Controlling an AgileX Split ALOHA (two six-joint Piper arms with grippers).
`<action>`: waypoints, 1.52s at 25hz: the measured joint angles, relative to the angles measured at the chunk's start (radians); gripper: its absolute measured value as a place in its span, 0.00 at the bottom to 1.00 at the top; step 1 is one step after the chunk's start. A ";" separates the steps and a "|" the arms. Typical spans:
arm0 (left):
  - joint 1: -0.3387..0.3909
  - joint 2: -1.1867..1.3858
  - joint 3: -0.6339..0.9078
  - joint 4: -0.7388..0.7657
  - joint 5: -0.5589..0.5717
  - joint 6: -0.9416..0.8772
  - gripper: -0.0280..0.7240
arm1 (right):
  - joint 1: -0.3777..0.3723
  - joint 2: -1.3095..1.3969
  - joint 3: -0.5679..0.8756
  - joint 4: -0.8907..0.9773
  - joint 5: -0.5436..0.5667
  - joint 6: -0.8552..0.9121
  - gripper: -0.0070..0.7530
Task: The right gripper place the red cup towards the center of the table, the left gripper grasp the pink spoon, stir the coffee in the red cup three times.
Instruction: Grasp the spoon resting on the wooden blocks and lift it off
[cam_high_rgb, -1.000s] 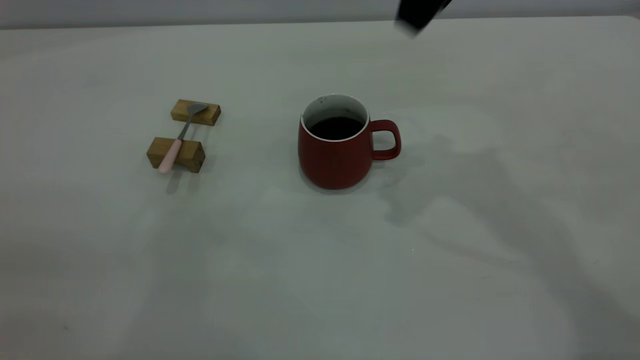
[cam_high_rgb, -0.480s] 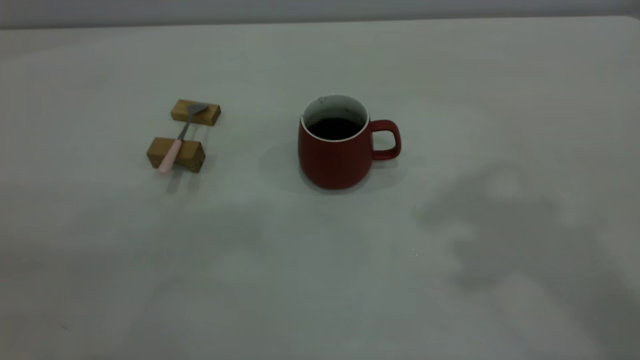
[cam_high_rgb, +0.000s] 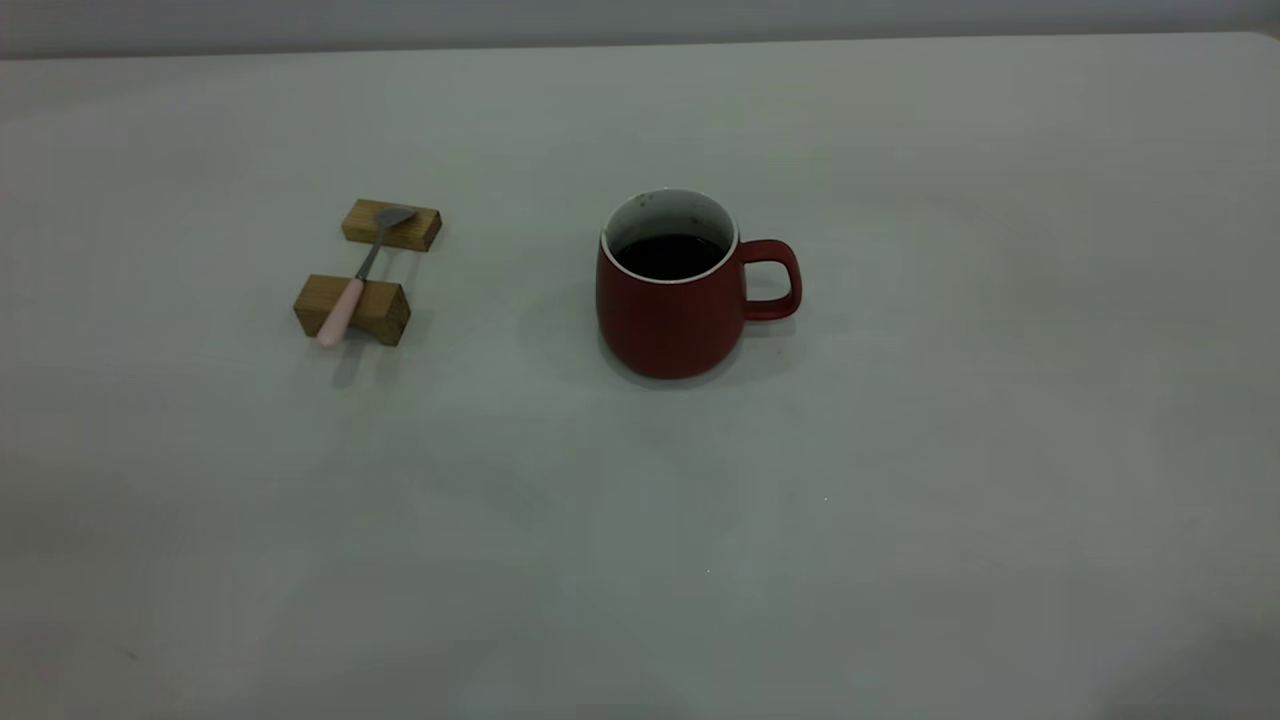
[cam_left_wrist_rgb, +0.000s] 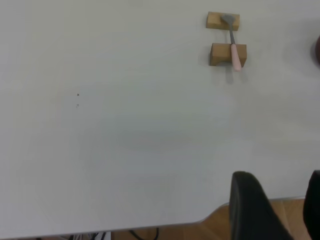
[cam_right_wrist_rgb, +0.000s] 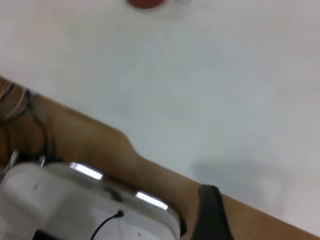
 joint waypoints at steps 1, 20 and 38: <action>0.000 0.000 0.000 0.000 0.000 0.000 0.49 | -0.024 -0.072 0.043 -0.005 0.000 0.001 0.79; 0.000 0.000 0.000 0.000 0.000 0.000 0.49 | -0.210 -0.652 0.364 -0.093 -0.109 0.054 0.79; 0.000 0.000 0.000 0.000 0.000 0.000 0.49 | -0.210 -0.652 0.365 -0.093 -0.109 0.054 0.78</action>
